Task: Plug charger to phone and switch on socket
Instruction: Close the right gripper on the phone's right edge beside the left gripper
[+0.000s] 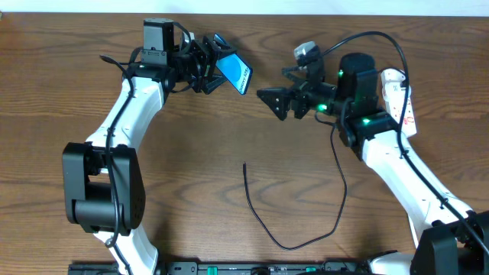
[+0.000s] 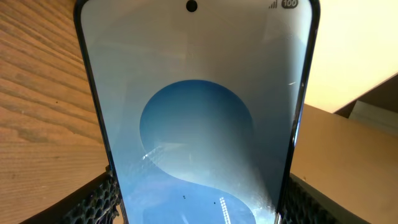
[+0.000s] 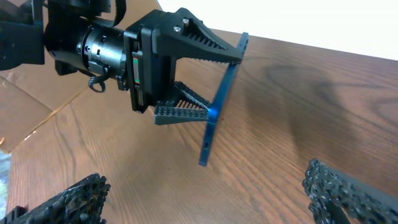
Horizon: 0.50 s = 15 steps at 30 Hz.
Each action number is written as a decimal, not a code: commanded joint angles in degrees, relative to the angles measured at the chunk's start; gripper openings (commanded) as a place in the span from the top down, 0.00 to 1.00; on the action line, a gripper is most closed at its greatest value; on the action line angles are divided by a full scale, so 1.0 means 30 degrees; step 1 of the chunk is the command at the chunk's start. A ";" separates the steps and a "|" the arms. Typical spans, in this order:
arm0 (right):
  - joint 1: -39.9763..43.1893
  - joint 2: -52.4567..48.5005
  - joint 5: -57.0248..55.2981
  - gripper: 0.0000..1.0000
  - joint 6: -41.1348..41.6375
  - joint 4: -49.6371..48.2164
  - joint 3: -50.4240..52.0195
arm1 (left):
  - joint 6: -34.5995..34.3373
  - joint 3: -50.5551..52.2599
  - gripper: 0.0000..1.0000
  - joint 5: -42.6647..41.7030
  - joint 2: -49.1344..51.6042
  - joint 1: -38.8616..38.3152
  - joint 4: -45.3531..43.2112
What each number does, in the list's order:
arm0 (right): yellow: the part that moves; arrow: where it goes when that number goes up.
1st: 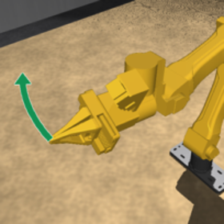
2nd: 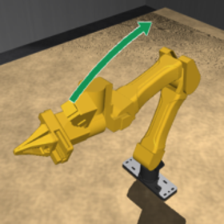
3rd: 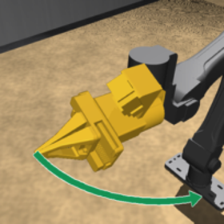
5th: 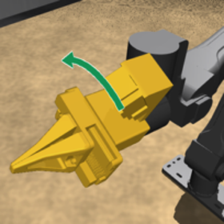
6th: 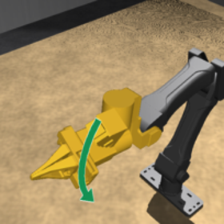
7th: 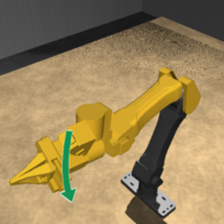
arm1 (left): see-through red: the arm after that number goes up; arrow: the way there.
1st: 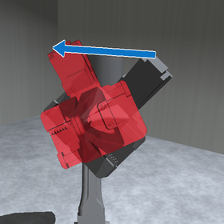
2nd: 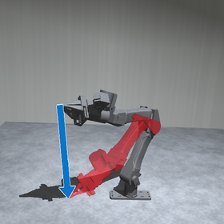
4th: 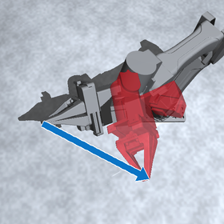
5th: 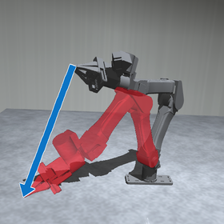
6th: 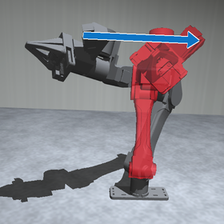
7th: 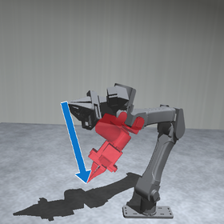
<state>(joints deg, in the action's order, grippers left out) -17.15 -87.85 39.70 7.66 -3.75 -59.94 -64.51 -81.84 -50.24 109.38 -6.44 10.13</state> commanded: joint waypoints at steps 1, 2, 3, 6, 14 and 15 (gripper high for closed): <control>-0.0699 -0.0153 -0.1545 0.01 0.0532 0.0007 -0.0430 | -0.0109 -0.0590 0.93 0.0000 -0.0590 -0.0342 -0.0160; -0.0838 -0.0153 -0.1705 0.01 0.0590 0.0007 -0.0430 | -0.0109 -0.0590 0.93 0.0000 -0.0590 -0.0415 -0.0168; -0.0962 -0.0153 -0.1712 0.01 0.0583 0.0000 -0.0430 | -0.0109 -0.0590 0.93 -0.0007 -0.0590 -0.0481 -0.0226; -0.1246 -0.0153 -0.2127 0.01 0.0882 0.0015 -0.0430 | -0.0284 -0.0590 0.93 -0.0022 -0.0590 -0.0656 -0.0452; -0.1443 -0.0153 -0.3228 0.01 0.1515 0.0015 -0.0423 | -0.1275 -0.0590 0.93 -0.0095 -0.0590 -0.0794 -0.0787; -0.1443 -0.0153 -0.3293 0.01 0.1515 0.0015 -0.0423 | -0.1479 -0.0590 0.93 -0.0146 -0.0590 -0.0794 -0.0780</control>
<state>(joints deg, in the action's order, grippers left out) -21.15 -87.88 31.48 10.98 -3.75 -59.94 -67.33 -81.84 -49.56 109.38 -8.80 8.51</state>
